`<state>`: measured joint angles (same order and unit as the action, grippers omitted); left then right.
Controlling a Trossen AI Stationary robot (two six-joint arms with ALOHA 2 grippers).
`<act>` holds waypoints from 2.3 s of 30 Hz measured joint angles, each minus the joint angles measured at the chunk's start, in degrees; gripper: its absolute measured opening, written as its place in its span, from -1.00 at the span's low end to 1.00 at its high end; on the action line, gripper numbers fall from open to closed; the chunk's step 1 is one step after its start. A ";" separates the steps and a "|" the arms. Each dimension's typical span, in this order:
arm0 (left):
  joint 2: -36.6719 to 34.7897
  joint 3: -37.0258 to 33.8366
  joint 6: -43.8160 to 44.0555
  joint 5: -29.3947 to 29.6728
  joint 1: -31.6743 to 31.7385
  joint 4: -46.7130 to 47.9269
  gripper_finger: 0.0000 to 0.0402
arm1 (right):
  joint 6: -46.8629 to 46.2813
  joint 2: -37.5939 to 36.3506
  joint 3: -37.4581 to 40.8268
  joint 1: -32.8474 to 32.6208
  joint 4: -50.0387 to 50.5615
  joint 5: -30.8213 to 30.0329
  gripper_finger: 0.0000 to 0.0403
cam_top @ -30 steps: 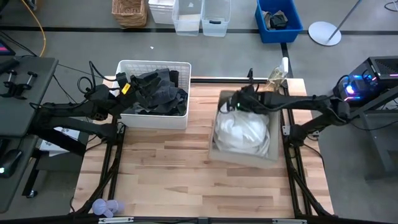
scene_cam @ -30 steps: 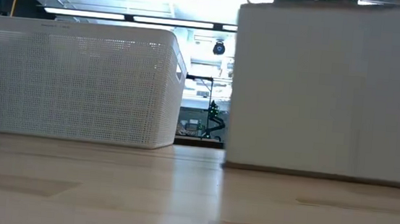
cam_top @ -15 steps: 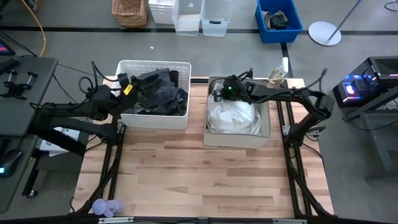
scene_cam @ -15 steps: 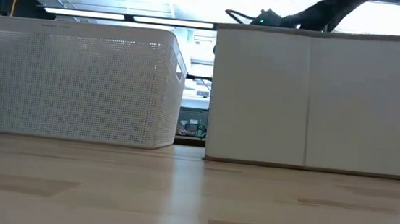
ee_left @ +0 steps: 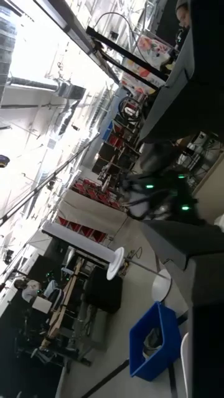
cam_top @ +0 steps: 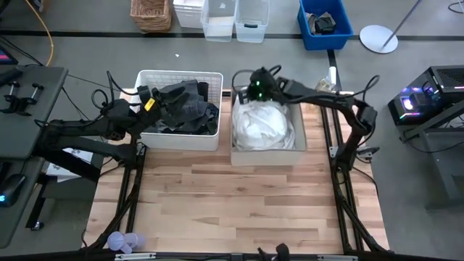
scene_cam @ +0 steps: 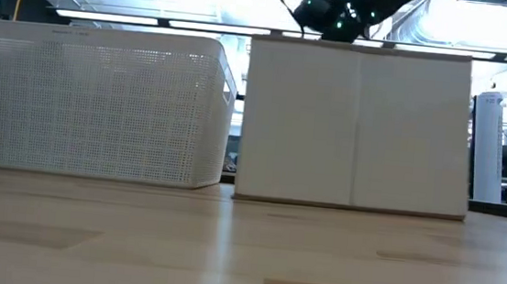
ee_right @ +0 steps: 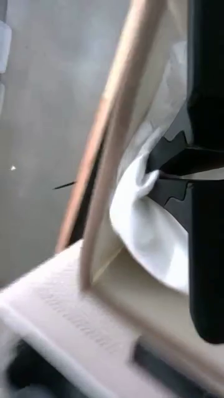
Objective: Sort clothes
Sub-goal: Put the white underwear into the bottom white laundry organizer, then adjust the white laundry organizers on the table
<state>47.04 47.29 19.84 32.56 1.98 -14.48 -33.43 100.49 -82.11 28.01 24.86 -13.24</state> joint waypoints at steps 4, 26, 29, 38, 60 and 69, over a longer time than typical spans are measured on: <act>-0.47 0.00 -0.02 -0.02 -0.02 0.10 0.00 | 0.94 -0.16 -5.47 1.96 3.00 3.92 -1.00; -1.65 0.00 -0.51 0.00 -0.01 0.13 0.00 | 7.44 -0.59 -30.18 -7.28 48.07 7.67 -0.17; -1.65 0.00 -0.50 0.00 -0.02 0.14 0.00 | 8.42 -0.59 -32.01 -10.03 53.32 7.41 0.05; -1.65 0.00 -0.50 -0.36 -0.04 2.15 0.00 | 10.42 -0.91 -32.22 -19.28 63.53 2.23 0.16; -1.49 0.02 -4.94 -19.34 -1.16 8.01 0.00 | -19.14 -2.89 -6.80 -44.89 46.07 -3.73 -0.99; 4.35 0.02 -0.14 -17.72 -18.30 33.95 -0.69 | -18.72 -3.77 -4.85 -40.92 46.33 -7.56 -1.00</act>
<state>51.38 47.31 19.69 14.84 -16.32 19.47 -52.15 96.72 -86.96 -12.91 71.20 -20.80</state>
